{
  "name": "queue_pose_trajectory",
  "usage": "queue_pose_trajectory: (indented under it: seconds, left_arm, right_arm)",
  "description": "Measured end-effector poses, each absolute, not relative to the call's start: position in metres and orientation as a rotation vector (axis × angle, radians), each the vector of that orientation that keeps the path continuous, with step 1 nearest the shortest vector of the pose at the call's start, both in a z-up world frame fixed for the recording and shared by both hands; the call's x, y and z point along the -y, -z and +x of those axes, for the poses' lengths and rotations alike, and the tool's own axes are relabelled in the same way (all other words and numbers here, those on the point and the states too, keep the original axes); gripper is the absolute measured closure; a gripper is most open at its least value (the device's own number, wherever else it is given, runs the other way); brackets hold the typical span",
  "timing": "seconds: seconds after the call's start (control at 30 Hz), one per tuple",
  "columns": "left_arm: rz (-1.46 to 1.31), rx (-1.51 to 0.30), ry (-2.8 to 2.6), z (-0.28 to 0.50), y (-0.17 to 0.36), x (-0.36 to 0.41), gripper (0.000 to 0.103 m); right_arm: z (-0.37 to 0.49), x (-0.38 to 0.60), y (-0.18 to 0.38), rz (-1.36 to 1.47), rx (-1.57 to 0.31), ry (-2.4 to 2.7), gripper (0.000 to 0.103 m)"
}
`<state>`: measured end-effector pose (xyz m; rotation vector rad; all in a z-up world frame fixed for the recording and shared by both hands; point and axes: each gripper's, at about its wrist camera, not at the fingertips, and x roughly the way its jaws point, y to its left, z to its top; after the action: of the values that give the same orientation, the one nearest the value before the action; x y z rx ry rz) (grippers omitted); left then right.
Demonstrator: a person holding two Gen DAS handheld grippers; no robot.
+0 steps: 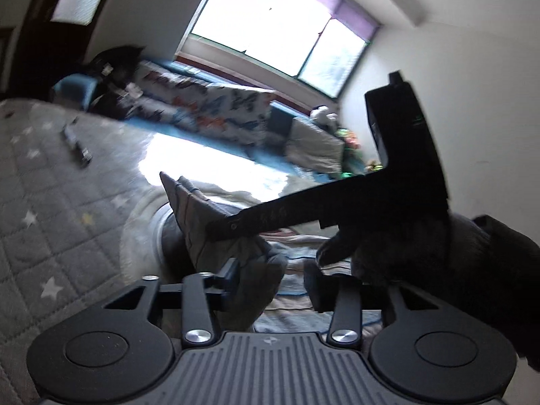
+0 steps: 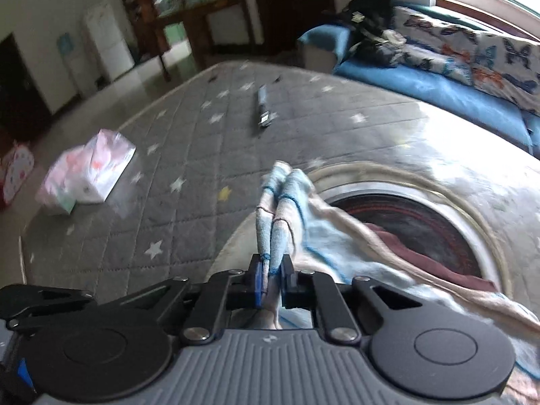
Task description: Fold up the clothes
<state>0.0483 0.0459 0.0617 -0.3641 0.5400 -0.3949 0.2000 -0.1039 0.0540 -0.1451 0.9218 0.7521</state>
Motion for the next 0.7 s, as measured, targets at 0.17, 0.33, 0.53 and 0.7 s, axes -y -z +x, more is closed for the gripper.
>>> queue_pose_trajectory:
  seconds: [0.17,0.33,0.53,0.7]
  left_arm:
    - [-0.333,-0.51,0.443,0.036,-0.063,-0.038,0.048]
    - [-0.308,-0.553,0.439,0.042,-0.056,-0.026,0.047]
    - [-0.274,-0.624,0.444,0.053,-0.043,-0.001,0.044]
    - [-0.239,-0.664,0.443,0.062,-0.035,0.017,0.044]
  right_arm:
    - [0.198,0.147,-0.065,-0.05,-0.878,-0.707,0.095]
    - [0.186,0.213,-0.074,0.044,-0.822,-0.627,0.095]
    - [0.178,0.286,-0.065,0.15,-0.792,-0.522,0.095]
    - [0.175,0.34,-0.034,0.251,-0.809,-0.447,0.095]
